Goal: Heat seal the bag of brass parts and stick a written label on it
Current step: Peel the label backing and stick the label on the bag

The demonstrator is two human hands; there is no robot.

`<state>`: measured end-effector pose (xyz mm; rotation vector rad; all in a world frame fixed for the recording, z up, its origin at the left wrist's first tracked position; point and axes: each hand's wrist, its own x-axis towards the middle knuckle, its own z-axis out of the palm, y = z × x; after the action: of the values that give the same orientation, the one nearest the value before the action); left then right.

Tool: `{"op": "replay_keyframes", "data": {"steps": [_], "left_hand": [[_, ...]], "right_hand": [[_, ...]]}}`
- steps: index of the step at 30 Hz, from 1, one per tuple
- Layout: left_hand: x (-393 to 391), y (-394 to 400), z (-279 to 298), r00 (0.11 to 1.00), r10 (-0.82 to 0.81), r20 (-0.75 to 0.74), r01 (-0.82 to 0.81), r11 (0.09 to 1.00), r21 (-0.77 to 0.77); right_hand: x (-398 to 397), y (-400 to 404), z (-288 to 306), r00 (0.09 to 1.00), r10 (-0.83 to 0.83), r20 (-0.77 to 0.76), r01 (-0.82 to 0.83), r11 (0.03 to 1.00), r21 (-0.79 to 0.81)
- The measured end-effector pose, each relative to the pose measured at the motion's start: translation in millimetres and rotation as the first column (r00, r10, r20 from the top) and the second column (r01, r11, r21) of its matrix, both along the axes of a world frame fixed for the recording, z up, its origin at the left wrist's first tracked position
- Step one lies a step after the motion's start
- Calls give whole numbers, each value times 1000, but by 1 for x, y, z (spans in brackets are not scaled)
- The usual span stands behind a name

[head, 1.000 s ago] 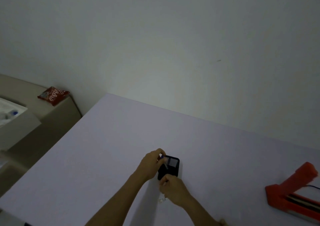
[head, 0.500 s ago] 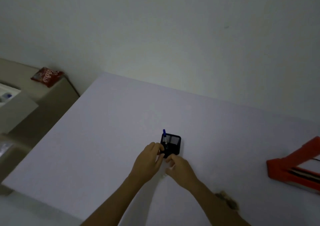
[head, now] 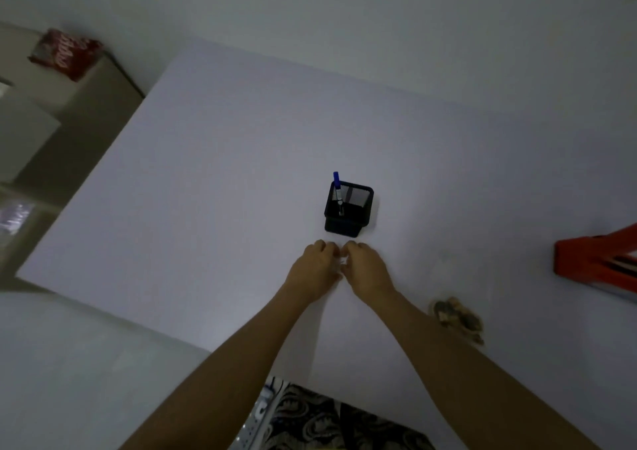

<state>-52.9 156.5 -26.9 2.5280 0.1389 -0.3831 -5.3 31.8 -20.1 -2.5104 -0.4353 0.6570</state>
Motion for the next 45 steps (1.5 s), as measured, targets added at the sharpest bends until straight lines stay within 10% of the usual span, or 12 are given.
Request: {"op": "replay_keyframes", "data": {"steps": [16,30,45], "left_hand": [[4,-5,24,992,124,6,-122,985,-118],[34,27,246,946,73,317,93,873,-479],[50,-10,346,883,138,450,177,788,-589]], "right_hand": [[-8,-10,5,997,-73,-40,76,992,96],[11,-41,237,975,-219,-28,194,791,581],[23,-59,341,923,-382,54,240,677,696]]}}
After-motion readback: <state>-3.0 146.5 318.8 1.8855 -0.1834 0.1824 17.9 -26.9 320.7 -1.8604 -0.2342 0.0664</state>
